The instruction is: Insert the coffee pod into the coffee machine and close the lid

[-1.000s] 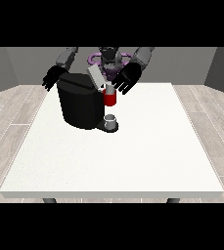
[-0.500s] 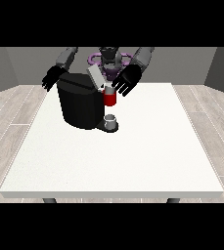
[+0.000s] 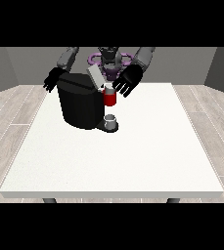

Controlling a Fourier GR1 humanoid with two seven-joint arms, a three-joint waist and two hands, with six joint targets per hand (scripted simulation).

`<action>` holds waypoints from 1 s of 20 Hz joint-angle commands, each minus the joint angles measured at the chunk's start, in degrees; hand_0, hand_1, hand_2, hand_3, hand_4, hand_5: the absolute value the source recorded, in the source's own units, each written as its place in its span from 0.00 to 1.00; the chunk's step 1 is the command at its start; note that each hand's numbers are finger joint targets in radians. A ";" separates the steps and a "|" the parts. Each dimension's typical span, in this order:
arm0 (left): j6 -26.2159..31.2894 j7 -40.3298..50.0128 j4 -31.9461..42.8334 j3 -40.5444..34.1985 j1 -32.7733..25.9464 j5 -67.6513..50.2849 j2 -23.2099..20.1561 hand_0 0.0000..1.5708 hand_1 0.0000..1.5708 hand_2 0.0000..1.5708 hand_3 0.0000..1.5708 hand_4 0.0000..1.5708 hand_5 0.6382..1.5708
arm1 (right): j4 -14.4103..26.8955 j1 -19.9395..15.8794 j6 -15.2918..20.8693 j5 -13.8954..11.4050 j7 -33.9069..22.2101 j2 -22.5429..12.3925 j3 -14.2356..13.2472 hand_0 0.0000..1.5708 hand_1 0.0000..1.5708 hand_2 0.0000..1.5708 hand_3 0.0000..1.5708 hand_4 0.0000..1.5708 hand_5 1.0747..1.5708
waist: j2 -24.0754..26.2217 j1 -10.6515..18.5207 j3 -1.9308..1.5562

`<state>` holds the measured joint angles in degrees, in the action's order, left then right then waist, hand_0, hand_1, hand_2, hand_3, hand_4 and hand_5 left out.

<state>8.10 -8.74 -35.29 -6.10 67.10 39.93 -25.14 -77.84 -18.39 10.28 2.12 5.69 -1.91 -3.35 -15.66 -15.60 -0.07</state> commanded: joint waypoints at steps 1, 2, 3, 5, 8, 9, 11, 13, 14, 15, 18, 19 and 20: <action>-1.34 -1.66 -0.14 0.52 -2.01 0.74 0.82 0.65 0.65 0.69 0.58 0.23 1.00 | -0.15 -1.17 -1.31 1.65 -1.57 -1.81 -1.74 0.00 0.00 0.00 0.00 0.26 1.00 | 0.56 0.59 0.06; -1.48 -2.35 0.75 0.42 -1.14 1.25 -0.38 0.58 0.58 0.65 0.55 0.23 1.00 | -1.49 -0.70 -0.71 0.26 -1.88 -0.14 0.82 0.00 0.00 0.00 0.00 0.29 1.00 | -1.00 -0.76 0.07; 2.93 0.53 0.39 2.12 0.72 2.05 -0.23 0.36 0.36 0.52 0.41 0.15 1.00 | 1.13 0.45 -1.12 0.41 1.64 -0.35 -0.21 0.00 0.00 0.00 0.00 0.30 1.00 | 0.62 -0.49 0.03; 0.49 -0.75 0.42 3.42 -0.83 3.72 0.75 0.00 0.00 0.00 0.00 0.00 1.00 | 0.33 -0.88 0.00 -0.32 -0.47 -0.56 -0.01 0.00 0.00 0.00 0.00 0.28 1.00 | -0.54 -0.45 0.05; 6.15 -0.77 0.72 2.87 2.08 3.05 -1.95 0.00 0.00 0.00 0.00 0.00 1.00 | 1.30 -1.61 2.01 -1.02 -0.11 0.81 0.06 0.00 0.00 0.00 0.00 0.27 1.00 | 0.05 0.45 0.04; 4.25 -1.08 1.68 2.29 1.06 3.52 -2.74 0.00 0.00 0.00 0.00 0.00 1.00 | -1.41 -1.13 2.00 -1.21 -2.64 1.41 1.61 0.00 0.00 0.00 0.00 0.28 1.00 | 0.41 -0.96 0.06; 2.67 -0.31 0.66 3.83 -1.57 4.37 1.08 0.00 0.00 0.00 0.00 0.00 1.00 | -0.35 0.46 1.37 -1.47 -3.33 0.91 1.88 0.00 0.00 0.00 0.00 0.22 1.00 | 3.09 0.04 0.06; 2.08 -0.84 0.29 2.75 -2.30 3.75 0.71 0.00 0.00 0.00 0.00 0.00 1.00 | 0.17 1.93 -0.40 -0.45 -1.67 -0.42 0.78 0.00 0.00 0.00 0.00 0.22 1.00 | 2.96 0.08 0.05; 5.60 -1.30 0.56 1.50 0.16 2.55 -1.83 0.00 0.00 0.00 0.00 0.00 1.00 | 0.68 0.43 -1.27 0.00 -2.45 -2.57 -0.71 0.00 0.00 0.00 0.00 0.22 1.00 | 2.43 0.08 0.05; 6.24 -0.55 -0.93 2.73 -0.30 2.99 0.01 0.00 0.00 0.00 0.00 0.00 1.00 | 3.59 2.26 -0.28 0.48 2.31 -0.33 -1.34 0.00 0.00 0.00 0.00 0.22 1.00 | 3.44 1.84 0.03; 3.77 -2.39 -0.54 2.42 -2.43 3.71 -0.55 0.00 0.00 0.00 0.00 0.00 1.00 | 2.15 1.68 0.90 -0.40 0.20 -0.15 -0.56 0.00 0.00 0.00 0.00 0.24 1.00 | 3.02 1.99 0.06; 5.99 -0.19 -1.25 2.37 -0.83 3.58 -0.92 0.00 0.00 0.00 0.00 0.00 1.00 | 4.44 2.13 -1.78 2.15 2.92 -1.15 -2.67 0.00 0.00 0.00 0.00 0.27 1.00 | 3.98 2.37 0.04; 4.55 -1.17 0.08 2.12 -3.53 3.41 0.15 0.00 0.00 0.00 0.00 0.00 1.00 | 0.70 1.83 0.62 0.07 -2.61 -0.84 -0.64 0.00 0.00 0.00 0.00 0.26 1.00 | 5.85 1.78 0.07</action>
<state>12.77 -9.47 -35.79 -3.63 65.77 43.45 -25.52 -75.42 -17.07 10.09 2.53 5.94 -2.67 -4.46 -12.21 -14.00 -0.04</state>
